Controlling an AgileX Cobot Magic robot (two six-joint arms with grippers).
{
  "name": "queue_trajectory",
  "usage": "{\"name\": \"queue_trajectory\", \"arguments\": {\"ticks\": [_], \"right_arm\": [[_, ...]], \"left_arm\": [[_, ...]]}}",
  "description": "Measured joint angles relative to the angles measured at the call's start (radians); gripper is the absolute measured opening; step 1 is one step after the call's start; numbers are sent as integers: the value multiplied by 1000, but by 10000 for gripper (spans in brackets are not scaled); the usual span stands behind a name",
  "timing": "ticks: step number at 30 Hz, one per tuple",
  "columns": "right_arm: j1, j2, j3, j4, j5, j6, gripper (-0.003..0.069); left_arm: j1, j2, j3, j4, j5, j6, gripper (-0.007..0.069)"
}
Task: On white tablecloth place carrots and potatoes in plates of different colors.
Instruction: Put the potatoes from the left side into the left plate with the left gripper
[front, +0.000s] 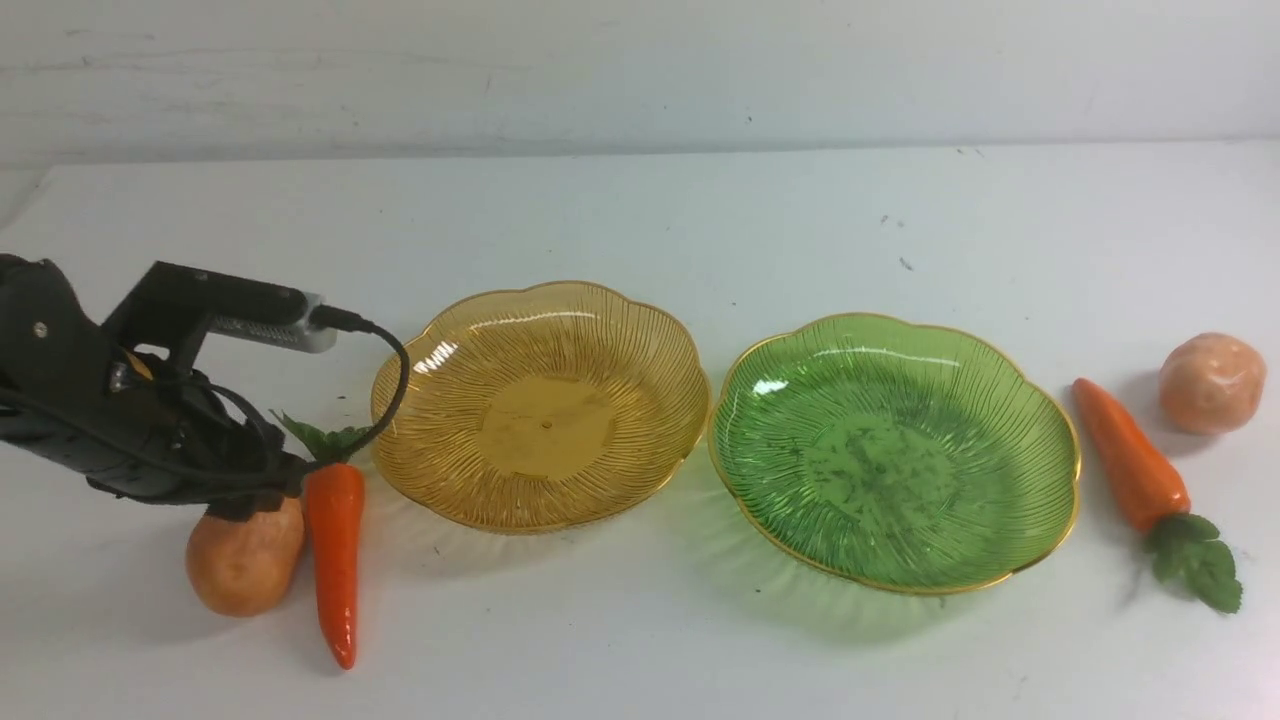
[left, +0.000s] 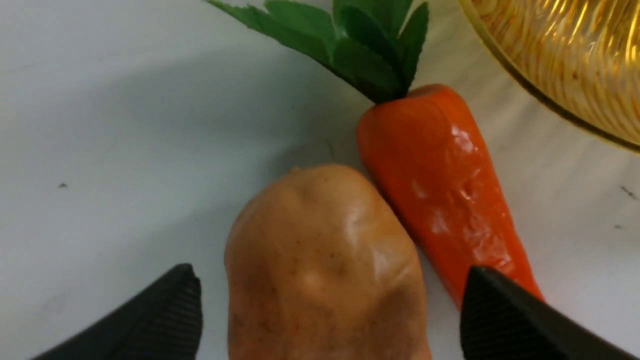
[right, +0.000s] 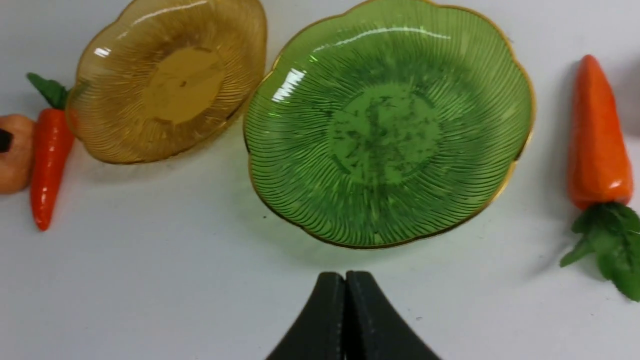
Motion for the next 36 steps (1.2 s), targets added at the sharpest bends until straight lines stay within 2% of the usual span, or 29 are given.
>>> {"name": "queue_trajectory", "arguments": {"ticks": [3,6,10,11,13,16,20,23,26,29,36], "right_arm": [[0,0,6,25,-5,-26,-15],[0,0,7,28,-20,-35,-15],[0,0,7,32,-34,-38,-15],[0,0,7,32,-35,-38,-15],[0,0,7,32,-36,-38,-15],[0,0,7,28,-45,-31,-15],[-14,29,-16,-87,-117,76,-15],[-63,133,-100,-216,-108,151,-15],[-112,220,-166,-279,-89,193,-15],[-179,319,-234,-311,-73,228,-15],[-288,504,-347,-322,-50,252,0]], "left_arm": [[0,44,0,2,-5,-3,681],[0,81,-1,-1,-8,-67,666],[0,88,-13,22,17,-185,439],[0,83,-27,52,41,-215,417],[0,58,-67,87,91,-269,412],[-4,0,-140,72,132,-307,410],[-94,-63,-258,-24,125,-261,407],[-189,-40,-309,-92,92,-237,407],[-241,2,-332,-134,67,-233,407],[-280,71,-367,-159,37,-229,407],[-294,217,-419,-167,24,-219,411]]}}
